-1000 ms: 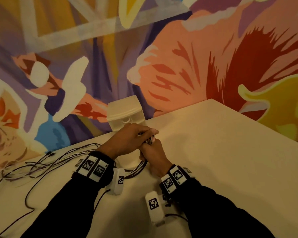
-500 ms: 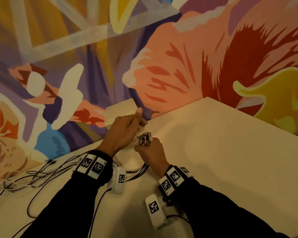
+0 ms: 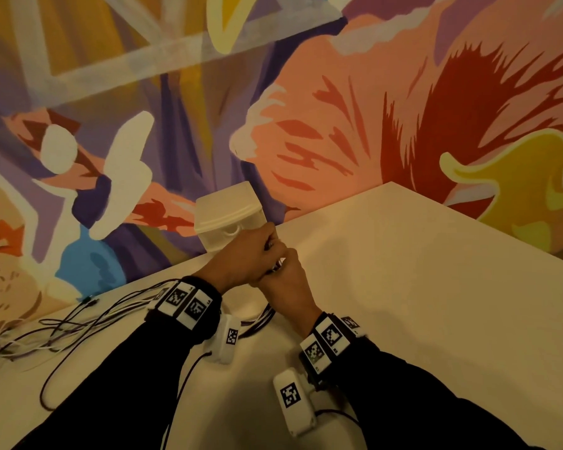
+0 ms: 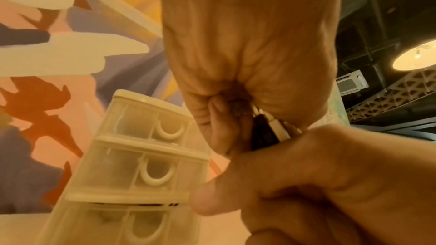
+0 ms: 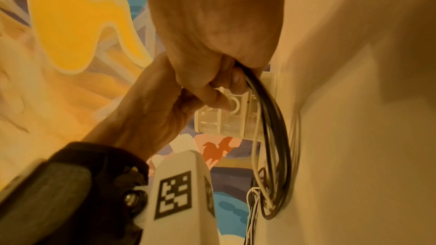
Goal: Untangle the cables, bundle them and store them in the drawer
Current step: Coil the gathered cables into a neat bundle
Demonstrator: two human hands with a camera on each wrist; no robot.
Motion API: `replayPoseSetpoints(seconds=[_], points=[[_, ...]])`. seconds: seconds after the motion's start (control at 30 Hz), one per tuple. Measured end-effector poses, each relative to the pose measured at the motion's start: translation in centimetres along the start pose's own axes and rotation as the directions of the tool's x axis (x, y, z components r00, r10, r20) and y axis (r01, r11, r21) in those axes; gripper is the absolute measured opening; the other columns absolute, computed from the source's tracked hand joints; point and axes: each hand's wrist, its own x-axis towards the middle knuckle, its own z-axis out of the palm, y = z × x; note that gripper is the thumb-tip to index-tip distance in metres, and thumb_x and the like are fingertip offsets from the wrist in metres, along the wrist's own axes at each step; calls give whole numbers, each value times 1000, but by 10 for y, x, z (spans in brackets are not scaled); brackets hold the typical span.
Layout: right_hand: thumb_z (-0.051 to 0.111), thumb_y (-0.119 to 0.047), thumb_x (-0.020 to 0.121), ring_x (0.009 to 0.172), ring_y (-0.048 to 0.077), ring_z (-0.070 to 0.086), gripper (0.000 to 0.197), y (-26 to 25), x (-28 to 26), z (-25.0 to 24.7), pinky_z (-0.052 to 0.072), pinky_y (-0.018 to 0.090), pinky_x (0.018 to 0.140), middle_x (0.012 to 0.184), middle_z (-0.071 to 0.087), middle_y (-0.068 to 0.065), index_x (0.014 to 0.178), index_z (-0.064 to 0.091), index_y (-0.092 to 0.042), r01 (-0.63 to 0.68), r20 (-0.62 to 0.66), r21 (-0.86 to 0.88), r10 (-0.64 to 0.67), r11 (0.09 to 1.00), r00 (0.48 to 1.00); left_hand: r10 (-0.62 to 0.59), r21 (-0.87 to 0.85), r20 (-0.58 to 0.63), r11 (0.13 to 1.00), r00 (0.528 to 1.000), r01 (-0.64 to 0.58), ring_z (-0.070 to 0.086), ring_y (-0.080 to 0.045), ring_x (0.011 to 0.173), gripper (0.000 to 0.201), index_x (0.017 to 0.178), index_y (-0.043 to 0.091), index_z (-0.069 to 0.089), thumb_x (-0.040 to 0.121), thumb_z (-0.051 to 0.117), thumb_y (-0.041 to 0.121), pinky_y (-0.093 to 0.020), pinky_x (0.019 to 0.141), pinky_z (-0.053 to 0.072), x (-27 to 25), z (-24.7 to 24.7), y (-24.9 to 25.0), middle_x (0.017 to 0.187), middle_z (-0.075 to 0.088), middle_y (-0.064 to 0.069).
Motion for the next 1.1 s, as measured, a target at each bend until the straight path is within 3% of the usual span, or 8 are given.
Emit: replayPoseSetpoints(seconds=[0.17, 0.23, 0.4, 0.57, 0.63, 0.8, 1.0, 1.1], points=[[76, 4, 81, 52, 16, 48, 20, -7, -2, -8, 41, 31, 52, 54, 60, -2, 73, 65, -11, -139, 176, 70, 125, 988, 976, -1, -12, 3, 1000, 1000, 1, 64, -32, 83, 24, 91, 5, 55, 102, 62, 26, -52, 83, 54, -1, -6, -1, 85, 69, -11], [66, 3, 87, 49, 19, 47, 21, -6, -2, -11, 39, 33, 54, 48, 53, -1, 70, 61, -9, -153, 152, 55, 143, 987, 978, 23, -54, -30, 998, 999, -25, 68, -18, 79, 33, 92, 11, 59, 102, 67, 41, -40, 79, 58, -5, -5, -1, 81, 72, -2], [82, -15, 86, 42, 13, 44, 20, -8, -3, -13, 38, 30, 49, 48, 53, -8, 72, 67, -18, -150, 90, 92, 142, 984, 986, -259, -652, -87, 745, 962, 142, 66, -13, 81, 61, 110, 24, 65, 101, 32, 75, -32, 73, 55, -16, 7, -21, 91, 70, 5], [78, -18, 94, 35, 8, 41, 28, -31, -8, -17, 33, 23, 40, 46, 50, -5, 70, 65, -13, -163, 40, 382, 160, 910, 986, -331, -716, 194, 596, 923, 364, 75, -23, 102, 104, 119, 17, 74, 95, -4, 82, -37, 90, 56, -29, 23, -31, 109, 80, -10], [74, -26, 101, 32, 8, 30, 50, -38, -7, -22, 28, 24, 35, 42, 34, -6, 60, 46, -19, -164, 36, 553, 173, 817, 984, -229, -742, 348, 525, 909, 417, 72, -22, 78, 120, 116, 2, 73, 90, -9, 86, -27, 67, 55, -40, 26, -28, 100, 75, -22], [66, -59, 100, 40, 11, 16, 63, -39, -2, -24, 17, 27, 39, 49, 18, -4, 59, 30, -26, -225, 71, 658, 238, 719, 969, -91, -527, 313, 811, 945, 253, 42, -11, 48, 94, 82, 14, 68, 98, 6, 83, -27, 52, 39, -65, 31, -14, 55, 48, 7], [64, -42, 105, 37, 12, 19, 60, -36, 2, -25, 24, 28, 41, 47, 18, -3, 61, 28, -24, -253, 137, 766, 235, 590, 962, 46, -356, 129, 934, 991, 2, 52, -12, 70, 51, 81, 26, 59, 111, 35, 60, -35, 77, 46, -72, 32, -45, 76, 60, 6], [64, -38, 106, 52, 15, 48, 60, -38, 0, -18, 42, 31, 58, 58, 43, 0, 56, 36, -22, -270, 141, 778, 262, 567, 955, 36, -198, 69, 980, 997, -22, 60, -20, 81, 50, 84, 25, 61, 113, 33, 54, -39, 82, 48, -70, 26, -51, 85, 68, 2]])
